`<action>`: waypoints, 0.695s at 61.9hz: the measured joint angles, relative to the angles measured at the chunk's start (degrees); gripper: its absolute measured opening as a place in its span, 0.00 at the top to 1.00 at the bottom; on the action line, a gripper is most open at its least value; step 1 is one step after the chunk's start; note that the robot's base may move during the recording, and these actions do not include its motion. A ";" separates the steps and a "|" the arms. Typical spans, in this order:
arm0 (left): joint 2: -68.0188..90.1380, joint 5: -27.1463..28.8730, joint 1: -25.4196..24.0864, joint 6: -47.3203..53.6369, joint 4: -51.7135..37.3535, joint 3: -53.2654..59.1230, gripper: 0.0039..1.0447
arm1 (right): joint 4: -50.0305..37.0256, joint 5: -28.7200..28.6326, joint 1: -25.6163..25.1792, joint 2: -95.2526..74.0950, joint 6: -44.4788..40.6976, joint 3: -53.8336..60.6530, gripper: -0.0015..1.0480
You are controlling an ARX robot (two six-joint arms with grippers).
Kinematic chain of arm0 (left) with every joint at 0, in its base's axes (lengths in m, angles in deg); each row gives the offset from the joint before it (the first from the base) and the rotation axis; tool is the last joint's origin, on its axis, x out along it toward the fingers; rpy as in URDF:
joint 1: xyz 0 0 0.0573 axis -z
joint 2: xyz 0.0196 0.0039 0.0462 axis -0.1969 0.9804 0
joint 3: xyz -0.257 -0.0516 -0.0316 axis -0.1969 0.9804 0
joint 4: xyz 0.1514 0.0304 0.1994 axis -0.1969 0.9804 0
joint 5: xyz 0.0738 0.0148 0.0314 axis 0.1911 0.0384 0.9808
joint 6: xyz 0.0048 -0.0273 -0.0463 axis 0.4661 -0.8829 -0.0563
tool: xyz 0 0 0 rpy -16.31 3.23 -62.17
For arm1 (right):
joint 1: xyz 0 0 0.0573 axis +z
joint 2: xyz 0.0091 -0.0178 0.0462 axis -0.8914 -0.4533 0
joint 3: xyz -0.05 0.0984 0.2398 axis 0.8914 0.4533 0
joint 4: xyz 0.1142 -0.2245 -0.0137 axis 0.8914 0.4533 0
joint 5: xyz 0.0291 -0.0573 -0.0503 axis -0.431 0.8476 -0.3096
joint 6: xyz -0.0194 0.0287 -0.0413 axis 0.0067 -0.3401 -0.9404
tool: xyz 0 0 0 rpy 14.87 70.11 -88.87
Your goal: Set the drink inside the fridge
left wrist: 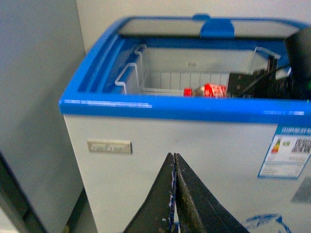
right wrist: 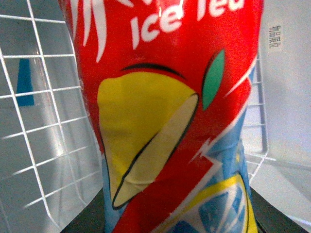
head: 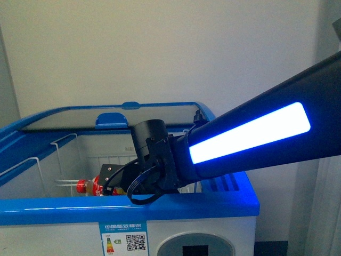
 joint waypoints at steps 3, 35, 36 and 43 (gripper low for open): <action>-4.11 -0.04 0.00 0.00 5.29 0.02 0.98 | 0.02 -0.50 0.22 0.00 0.00 0.17 0.61; -7.45 -0.02 0.00 0.00 6.97 0.02 0.98 | -5.05 -4.74 -0.46 8.59 0.87 9.51 0.07; -7.45 -0.02 0.00 0.00 6.97 0.02 0.98 | -5.14 -4.81 -0.50 8.96 1.03 9.79 0.07; -7.45 -0.04 0.00 0.00 6.97 0.02 0.98 | -6.51 -6.40 -1.36 14.14 3.39 14.23 0.07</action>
